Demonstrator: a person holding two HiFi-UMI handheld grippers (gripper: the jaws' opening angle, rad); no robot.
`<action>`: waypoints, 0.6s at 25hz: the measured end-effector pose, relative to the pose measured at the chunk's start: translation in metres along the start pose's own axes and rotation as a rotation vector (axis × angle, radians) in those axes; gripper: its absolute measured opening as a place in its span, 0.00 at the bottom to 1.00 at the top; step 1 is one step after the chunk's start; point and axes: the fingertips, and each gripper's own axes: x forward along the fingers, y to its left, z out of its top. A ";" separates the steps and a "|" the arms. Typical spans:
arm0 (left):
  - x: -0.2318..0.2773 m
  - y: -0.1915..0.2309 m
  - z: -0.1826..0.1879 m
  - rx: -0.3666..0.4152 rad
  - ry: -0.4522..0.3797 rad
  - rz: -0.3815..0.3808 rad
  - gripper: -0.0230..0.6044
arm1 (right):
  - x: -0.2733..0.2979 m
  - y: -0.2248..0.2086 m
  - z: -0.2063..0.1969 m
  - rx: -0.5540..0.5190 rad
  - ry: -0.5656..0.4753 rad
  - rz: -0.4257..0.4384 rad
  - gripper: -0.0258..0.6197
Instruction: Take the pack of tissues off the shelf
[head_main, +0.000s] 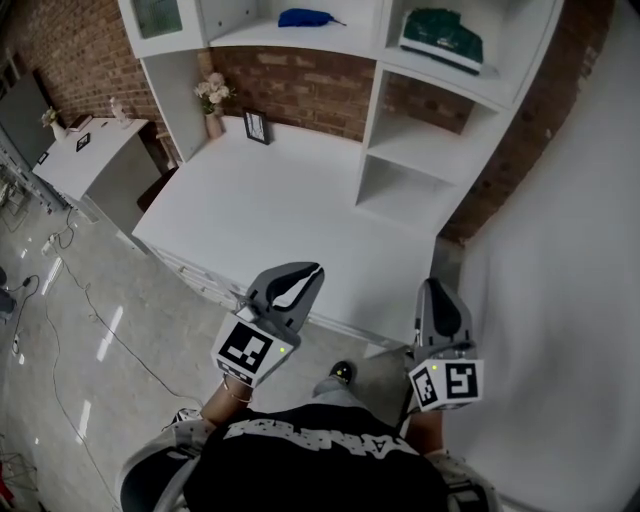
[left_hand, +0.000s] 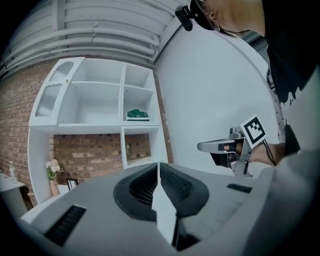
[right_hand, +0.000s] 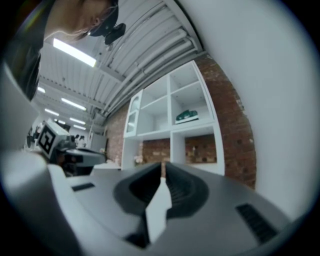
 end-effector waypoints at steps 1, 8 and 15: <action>0.004 0.002 0.001 0.001 0.001 0.000 0.09 | 0.003 -0.002 -0.002 0.005 0.004 0.002 0.09; 0.032 0.012 0.012 0.030 -0.007 0.002 0.09 | 0.023 -0.020 0.007 -0.012 0.002 0.009 0.09; 0.066 0.029 0.042 0.049 -0.049 0.006 0.09 | 0.041 -0.046 0.033 -0.050 -0.031 -0.014 0.09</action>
